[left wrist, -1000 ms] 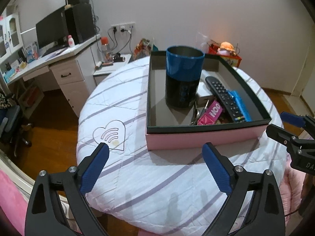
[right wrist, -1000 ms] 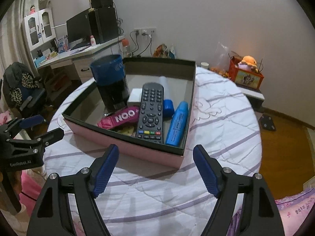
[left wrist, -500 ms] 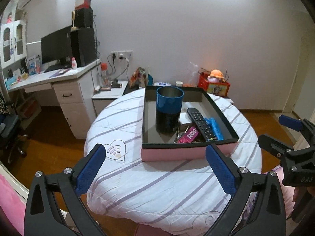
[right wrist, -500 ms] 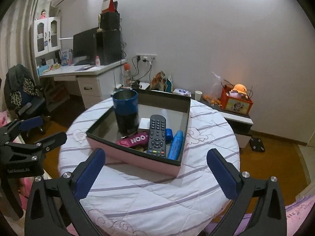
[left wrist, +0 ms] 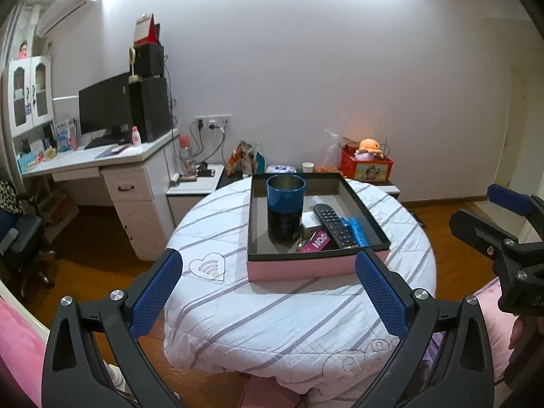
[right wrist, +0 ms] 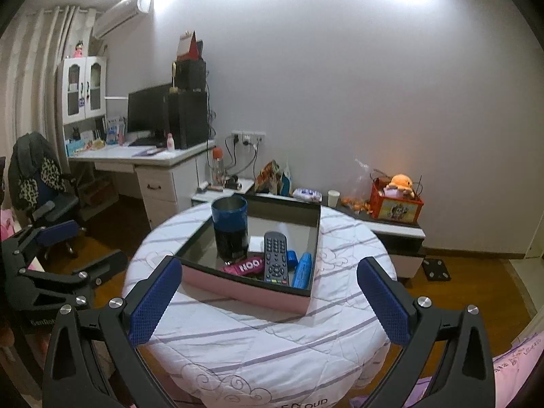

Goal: Organize rigid objects

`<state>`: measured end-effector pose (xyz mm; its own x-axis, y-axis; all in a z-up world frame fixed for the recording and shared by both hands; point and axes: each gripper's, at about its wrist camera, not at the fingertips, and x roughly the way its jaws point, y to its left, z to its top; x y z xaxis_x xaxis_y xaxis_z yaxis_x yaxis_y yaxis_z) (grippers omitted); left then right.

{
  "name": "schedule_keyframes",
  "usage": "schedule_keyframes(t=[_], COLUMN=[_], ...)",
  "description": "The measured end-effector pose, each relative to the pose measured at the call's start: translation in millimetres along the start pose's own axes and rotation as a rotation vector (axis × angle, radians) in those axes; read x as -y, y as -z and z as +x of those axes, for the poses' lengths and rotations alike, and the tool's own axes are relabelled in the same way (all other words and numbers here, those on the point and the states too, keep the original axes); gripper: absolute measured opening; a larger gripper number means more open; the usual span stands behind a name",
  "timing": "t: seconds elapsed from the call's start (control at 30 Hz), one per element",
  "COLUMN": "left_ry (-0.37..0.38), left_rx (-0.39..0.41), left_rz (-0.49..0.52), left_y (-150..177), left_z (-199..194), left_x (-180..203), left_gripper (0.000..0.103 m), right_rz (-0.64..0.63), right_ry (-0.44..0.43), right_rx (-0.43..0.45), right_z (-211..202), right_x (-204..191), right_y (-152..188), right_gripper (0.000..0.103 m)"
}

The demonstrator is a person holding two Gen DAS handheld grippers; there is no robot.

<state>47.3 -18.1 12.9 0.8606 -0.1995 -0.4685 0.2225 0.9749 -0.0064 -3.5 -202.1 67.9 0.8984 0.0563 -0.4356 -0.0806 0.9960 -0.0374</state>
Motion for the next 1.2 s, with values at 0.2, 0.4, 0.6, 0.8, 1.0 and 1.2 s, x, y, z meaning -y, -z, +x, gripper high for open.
schedule_keyframes(t=[0.2,0.4,0.6,0.8,1.0,1.2], left_ry=[-0.002,-0.006,0.002,-0.046,-0.066,-0.067], left_rx=[0.063,0.172,0.227,0.227,0.222,0.218], left_rz=[-0.007,-0.035,-0.057,-0.009,-0.015,-0.004], left_y=[-12,-32,-19,-5,-1,3], left_z=[-34,-71,-83,-86,-81,-80], left_x=[2,5,6,6,2,2], left_gripper=[0.103,0.103,0.103,0.103,0.103,0.103], right_rz=[-0.004,-0.003,0.035,0.033,0.005,0.018], right_ry=[0.005,0.015,0.04,0.034,0.075,0.091], right_rx=[0.07,0.166,0.26,0.271,0.259,0.263], right_z=[-27,-58,-74,-71,-70,-75], right_x=[-8,-17,-23,-30,-33,-26], right_y=[-10,-30,-28,-9,-1,3], right_gripper=[0.103,0.103,0.103,0.103,0.103,0.103])
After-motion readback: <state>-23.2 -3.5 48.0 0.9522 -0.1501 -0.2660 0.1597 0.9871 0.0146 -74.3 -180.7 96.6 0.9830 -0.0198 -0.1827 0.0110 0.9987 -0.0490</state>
